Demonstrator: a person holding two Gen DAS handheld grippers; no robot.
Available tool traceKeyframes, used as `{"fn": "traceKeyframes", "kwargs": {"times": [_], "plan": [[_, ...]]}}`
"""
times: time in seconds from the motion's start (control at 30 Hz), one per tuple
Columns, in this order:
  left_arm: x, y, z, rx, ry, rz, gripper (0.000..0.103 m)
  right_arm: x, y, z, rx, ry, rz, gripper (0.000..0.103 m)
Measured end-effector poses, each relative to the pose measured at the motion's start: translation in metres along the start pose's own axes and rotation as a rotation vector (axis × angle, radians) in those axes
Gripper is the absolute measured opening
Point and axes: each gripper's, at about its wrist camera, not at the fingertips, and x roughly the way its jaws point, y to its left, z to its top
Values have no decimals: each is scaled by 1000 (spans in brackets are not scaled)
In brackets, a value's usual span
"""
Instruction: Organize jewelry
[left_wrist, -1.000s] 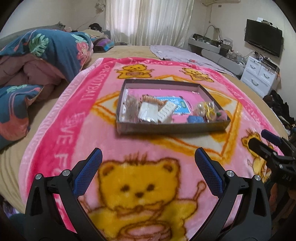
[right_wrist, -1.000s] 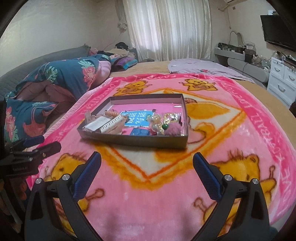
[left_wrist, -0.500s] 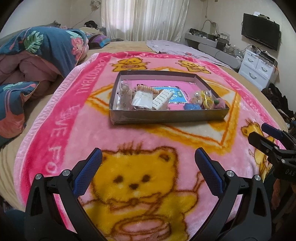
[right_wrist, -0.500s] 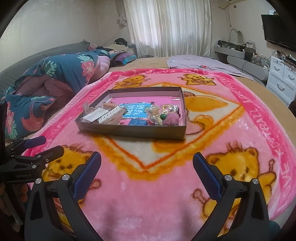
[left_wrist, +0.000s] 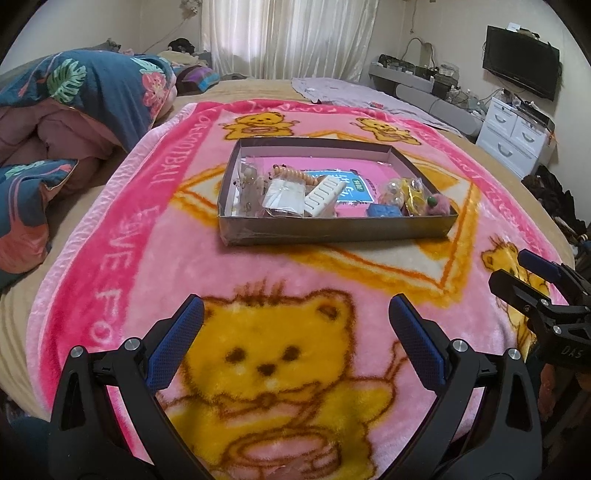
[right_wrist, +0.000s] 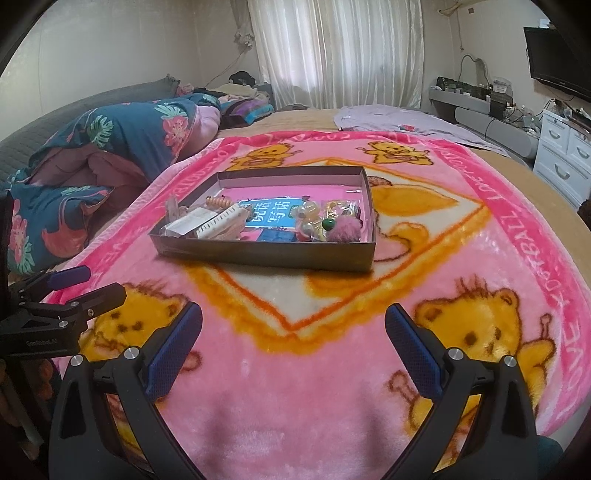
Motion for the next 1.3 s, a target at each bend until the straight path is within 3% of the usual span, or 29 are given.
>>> {"fn": "traceKeyframes", "kwargs": {"times": [1.3], "plan": [[0, 4, -1, -6, 21, 35, 94, 0, 1, 0, -4, 1, -1, 99]]}}
